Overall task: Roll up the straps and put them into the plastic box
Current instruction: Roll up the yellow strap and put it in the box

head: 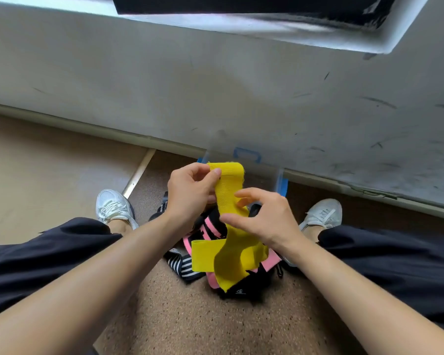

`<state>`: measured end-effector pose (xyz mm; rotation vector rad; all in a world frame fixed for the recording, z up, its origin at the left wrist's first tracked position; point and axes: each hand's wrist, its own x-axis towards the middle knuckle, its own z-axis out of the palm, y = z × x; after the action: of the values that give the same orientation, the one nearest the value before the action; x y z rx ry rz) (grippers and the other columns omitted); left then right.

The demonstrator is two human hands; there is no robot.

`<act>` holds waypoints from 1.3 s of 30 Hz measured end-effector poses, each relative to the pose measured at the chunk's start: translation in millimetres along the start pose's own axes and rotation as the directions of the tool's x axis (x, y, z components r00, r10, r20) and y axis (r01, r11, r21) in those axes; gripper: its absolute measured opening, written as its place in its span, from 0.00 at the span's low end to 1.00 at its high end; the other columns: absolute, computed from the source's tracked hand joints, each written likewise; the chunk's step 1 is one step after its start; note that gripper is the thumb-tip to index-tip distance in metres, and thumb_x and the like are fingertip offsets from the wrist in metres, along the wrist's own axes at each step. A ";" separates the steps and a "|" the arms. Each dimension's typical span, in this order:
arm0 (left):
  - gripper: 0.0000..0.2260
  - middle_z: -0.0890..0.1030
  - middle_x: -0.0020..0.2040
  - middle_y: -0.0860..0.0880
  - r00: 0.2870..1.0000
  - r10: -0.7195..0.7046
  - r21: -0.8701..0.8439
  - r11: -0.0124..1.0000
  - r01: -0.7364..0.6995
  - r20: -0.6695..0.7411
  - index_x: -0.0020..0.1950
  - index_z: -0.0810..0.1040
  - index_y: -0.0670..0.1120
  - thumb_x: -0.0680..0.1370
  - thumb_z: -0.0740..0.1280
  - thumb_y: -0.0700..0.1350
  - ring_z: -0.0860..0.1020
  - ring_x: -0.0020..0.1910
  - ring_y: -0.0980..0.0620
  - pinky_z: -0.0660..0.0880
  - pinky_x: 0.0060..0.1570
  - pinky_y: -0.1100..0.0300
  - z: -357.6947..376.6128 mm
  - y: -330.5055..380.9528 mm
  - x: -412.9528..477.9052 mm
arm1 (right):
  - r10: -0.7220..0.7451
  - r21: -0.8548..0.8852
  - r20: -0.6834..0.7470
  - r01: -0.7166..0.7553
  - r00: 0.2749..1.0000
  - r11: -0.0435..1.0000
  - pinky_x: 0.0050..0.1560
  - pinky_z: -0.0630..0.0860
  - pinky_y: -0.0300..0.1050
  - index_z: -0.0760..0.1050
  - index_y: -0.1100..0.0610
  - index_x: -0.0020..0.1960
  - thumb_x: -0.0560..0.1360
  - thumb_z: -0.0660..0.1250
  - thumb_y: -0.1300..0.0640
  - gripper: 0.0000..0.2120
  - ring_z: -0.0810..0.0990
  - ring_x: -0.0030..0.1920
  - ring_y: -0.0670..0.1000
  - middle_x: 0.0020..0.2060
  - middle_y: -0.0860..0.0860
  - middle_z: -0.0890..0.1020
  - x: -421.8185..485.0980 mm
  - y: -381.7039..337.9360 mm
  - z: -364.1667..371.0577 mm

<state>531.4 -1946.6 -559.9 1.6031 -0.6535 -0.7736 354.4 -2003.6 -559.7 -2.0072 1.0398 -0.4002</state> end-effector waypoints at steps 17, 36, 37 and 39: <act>0.24 0.76 0.70 0.58 0.600 0.114 0.439 0.577 -0.689 0.792 0.66 0.79 0.57 0.70 0.68 0.48 0.64 0.74 0.53 0.63 0.74 0.52 -20.8 31.2 5.9 | -0.160 0.061 0.294 0.149 0.942 0.987 0.35 0.69 0.35 0.83 0.59 0.39 0.73 0.78 0.54 0.09 0.74 0.30 0.42 0.30 0.45 0.78 14.0 0.3 -25.1; 0.13 0.76 0.43 0.51 0.793 0.138 0.642 0.513 -0.570 0.594 0.46 0.79 0.47 0.74 0.77 0.55 0.71 0.46 0.55 0.69 0.44 0.52 -54.4 23.2 22.4 | 0.048 -0.227 -0.268 -0.112 0.962 0.968 0.47 0.74 0.50 0.78 0.57 0.37 0.81 0.63 0.39 0.25 0.79 0.44 0.56 0.35 0.53 0.81 39.8 6.1 -93.1; 0.13 0.76 0.43 0.53 0.805 0.153 0.627 0.552 -0.550 0.572 0.46 0.80 0.46 0.74 0.77 0.54 0.71 0.46 0.57 0.69 0.44 0.53 -55.3 25.9 23.0 | 0.073 -0.244 -0.259 -0.138 0.963 0.960 0.49 0.75 0.52 0.78 0.57 0.36 0.81 0.61 0.37 0.26 0.79 0.46 0.58 0.36 0.54 0.81 39.4 4.8 -94.9; 0.11 0.75 0.42 0.56 0.815 0.187 0.589 0.606 -0.535 0.548 0.46 0.80 0.46 0.74 0.77 0.51 0.72 0.47 0.60 0.70 0.46 0.57 -55.3 30.3 23.4 | 0.100 -0.282 -0.235 -0.166 0.967 0.945 0.49 0.74 0.51 0.77 0.57 0.35 0.81 0.61 0.36 0.28 0.78 0.48 0.58 0.36 0.54 0.81 37.5 0.8 -97.4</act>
<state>589.2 -1935.6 -527.5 1.8935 -1.7619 -0.5710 319.1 -2084.5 -503.8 -2.1760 1.4392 -0.4162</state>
